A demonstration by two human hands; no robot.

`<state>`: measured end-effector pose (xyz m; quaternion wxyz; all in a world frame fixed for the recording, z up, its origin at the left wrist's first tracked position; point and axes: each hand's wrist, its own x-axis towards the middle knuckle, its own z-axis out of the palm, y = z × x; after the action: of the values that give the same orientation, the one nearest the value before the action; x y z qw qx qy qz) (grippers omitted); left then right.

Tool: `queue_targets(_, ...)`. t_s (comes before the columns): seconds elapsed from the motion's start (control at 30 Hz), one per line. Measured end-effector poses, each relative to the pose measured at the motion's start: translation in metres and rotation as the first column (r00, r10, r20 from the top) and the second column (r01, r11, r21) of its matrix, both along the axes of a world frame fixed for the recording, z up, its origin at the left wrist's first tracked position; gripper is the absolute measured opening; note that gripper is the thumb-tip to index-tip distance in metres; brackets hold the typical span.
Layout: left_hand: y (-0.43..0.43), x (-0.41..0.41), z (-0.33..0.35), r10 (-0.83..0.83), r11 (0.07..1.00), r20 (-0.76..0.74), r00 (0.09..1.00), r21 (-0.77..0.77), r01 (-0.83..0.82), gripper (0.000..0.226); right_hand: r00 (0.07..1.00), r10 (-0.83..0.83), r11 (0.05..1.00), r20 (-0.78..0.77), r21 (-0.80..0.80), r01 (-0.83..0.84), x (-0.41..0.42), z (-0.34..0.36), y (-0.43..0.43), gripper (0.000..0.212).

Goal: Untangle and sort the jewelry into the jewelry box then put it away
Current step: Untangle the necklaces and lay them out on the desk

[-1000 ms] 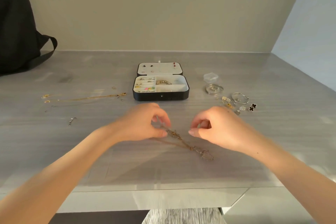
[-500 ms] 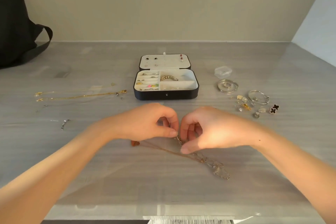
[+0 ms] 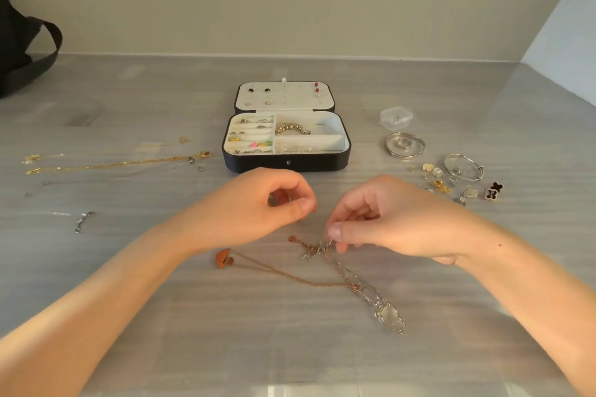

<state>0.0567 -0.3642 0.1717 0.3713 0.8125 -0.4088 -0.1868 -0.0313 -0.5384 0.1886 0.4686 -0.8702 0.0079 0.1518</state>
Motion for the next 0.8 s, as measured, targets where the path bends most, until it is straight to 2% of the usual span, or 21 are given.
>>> queue_targets(0.03,0.001,-0.001,-0.001,-0.007,1.0,-0.001,1.0,-0.013,0.007,0.006,1.0,-0.015,0.999,-0.011,0.03,0.015,0.0,0.0,0.0,0.007)
queue_targets(0.1,0.002,-0.004,-0.005,-0.058,0.998,-0.016,0.998,0.003,0.058,0.021,0.999,-0.029,0.997,-0.014,0.067,0.03,0.0,0.002,-0.002,0.008)
queue_targets(0.17,-0.001,-0.008,-0.009,-0.098,0.993,0.052,0.994,0.074,0.094,0.026,0.999,-0.04,0.993,-0.012,0.11,0.041,0.001,0.003,-0.003,0.011)
queue_targets(0.23,-0.006,-0.012,-0.012,-0.08,0.991,0.147,0.986,0.117,0.063,0.026,0.999,-0.05,0.987,-0.018,0.153,0.052,0.002,0.004,-0.005,0.014)
queue_targets(0.33,-0.009,-0.014,-0.014,-0.043,0.996,0.184,0.982,0.081,0.029,0.025,0.998,-0.046,0.972,-0.042,0.23,0.055,0.004,0.005,-0.007,0.017)
queue_targets(0.47,-0.009,-0.013,-0.017,-0.048,0.997,0.198,0.979,0.065,0.036,0.036,0.996,-0.062,0.94,-0.069,0.332,0.082,0.005,0.004,-0.009,0.015)
queue_targets(0.57,-0.009,-0.012,-0.016,-0.029,0.999,0.162,0.986,0.039,0.023,0.022,0.993,-0.095,0.918,-0.074,0.379,0.116,0.006,0.002,-0.01,0.014)
queue_targets(0.67,-0.008,-0.012,-0.012,0.005,1.0,0.052,0.999,-0.004,-0.005,0.009,0.989,-0.13,0.892,-0.068,0.427,0.146,0.008,0.0,-0.011,0.015)
queue_targets(0.77,-0.007,-0.013,-0.007,0.008,0.999,-0.045,0.999,-0.045,-0.01,0.009,0.985,-0.159,0.853,-0.064,0.493,0.17,0.009,0.0,-0.011,0.002)
queue_targets(0.8,-0.007,-0.013,-0.006,0.006,0.998,-0.07,0.998,-0.055,-0.01,0.008,0.983,-0.172,0.84,-0.069,0.51,0.182,0.009,0.0,-0.01,0.004)
